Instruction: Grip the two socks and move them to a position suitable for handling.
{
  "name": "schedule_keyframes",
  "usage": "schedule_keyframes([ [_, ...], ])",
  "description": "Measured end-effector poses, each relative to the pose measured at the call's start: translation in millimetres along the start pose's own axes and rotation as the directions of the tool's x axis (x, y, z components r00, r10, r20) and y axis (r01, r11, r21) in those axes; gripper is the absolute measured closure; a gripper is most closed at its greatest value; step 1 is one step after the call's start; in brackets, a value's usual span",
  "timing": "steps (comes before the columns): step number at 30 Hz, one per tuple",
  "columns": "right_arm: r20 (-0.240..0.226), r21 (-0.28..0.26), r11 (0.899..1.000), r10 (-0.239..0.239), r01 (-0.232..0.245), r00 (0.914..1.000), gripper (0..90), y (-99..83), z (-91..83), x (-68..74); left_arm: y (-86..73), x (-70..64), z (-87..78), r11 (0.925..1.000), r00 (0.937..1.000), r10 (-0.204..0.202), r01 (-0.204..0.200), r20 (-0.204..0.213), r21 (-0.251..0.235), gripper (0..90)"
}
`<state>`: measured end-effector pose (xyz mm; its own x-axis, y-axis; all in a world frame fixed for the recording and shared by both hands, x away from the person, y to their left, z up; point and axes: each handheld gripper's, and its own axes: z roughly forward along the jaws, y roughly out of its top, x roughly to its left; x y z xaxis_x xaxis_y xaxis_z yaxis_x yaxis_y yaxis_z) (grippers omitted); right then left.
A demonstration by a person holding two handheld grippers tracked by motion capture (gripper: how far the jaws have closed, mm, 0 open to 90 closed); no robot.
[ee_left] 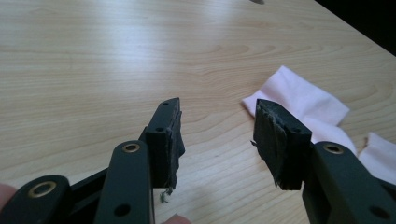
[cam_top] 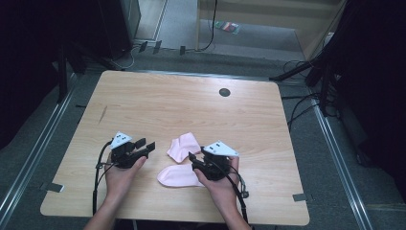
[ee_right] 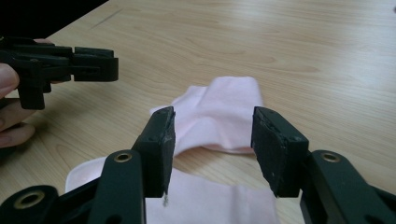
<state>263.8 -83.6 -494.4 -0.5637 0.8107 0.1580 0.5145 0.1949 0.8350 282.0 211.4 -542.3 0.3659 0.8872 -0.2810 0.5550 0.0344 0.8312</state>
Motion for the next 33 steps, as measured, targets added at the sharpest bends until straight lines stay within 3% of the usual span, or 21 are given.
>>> schedule_keyframes([
  [2, -0.017, 0.016, 1.000, -0.007, 0.008, 0.9998, 53.1, 4.5, 9.3, 4.4, -3.0, 3.4, 2.2, 0.9995, 0.9994, -0.009, 0.010, -0.034, 0.029, 55.3],
  [6, -0.037, 0.057, 0.998, -0.034, 0.037, 0.9987, 55.0, 9.5, 29.6, 11.7, -7.7, 7.5, 3.9, 0.9983, 0.9981, -0.041, 0.043, -0.047, 0.040, 59.4],
  [12, -0.030, 0.081, 0.994, -0.067, 0.069, 0.9973, 58.3, 14.9, 51.1, 17.8, -8.7, 2.3, 2.7, 0.9987, 0.9991, 0.012, -0.010, -0.040, 0.049, 58.0],
  [16, -0.031, 0.112, 0.990, -0.079, 0.082, 0.9964, 60.0, 14.6, 61.4, 20.5, -9.0, 4.7, 2.0, 0.9989, 0.9983, -0.025, 0.027, -0.052, 0.037, 58.1],
  [19, -0.013, 0.115, 0.988, -0.104, 0.104, 0.9945, 67.1, 17.1, 66.0, 19.5, -8.7, 5.4, 1.9, 0.9984, 0.9953, -0.024, 0.029, -0.094, 0.048, 62.4],
  [23, -0.057, 0.137, 0.985, -0.102, 0.109, 0.9932, 71.2, 20.1, 71.1, 20.7, -8.4, 5.2, 3.1, 0.9982, 0.9939, -0.021, 0.027, -0.108, 0.053, 65.6],
  [28, -0.073, 0.177, 0.969, -0.164, 0.175, 0.9837, 66.7, 16.7, 83.9, 31.5, -8.3, 5.1, 3.2, 0.9981, 0.9947, -0.022, 0.028, -0.101, 0.055, 65.4],
  [30, -0.081, 0.203, 0.950, -0.226, 0.238, 0.9709, 64.7, 15.3, 91.2, 37.7, -8.4, 4.6, 3.3, 0.9983, 0.9947, -0.022, 0.027, -0.100, 0.051, 65.4],
  [33, -0.093, 0.255, 0.925, -0.268, 0.283, 0.9589, 58.3, 13.4, 101.8, 43.9, -8.1, 4.1, 3.8, 0.9979, 0.9945, -0.012, 0.018, -0.104, 0.062, 66.4],
])
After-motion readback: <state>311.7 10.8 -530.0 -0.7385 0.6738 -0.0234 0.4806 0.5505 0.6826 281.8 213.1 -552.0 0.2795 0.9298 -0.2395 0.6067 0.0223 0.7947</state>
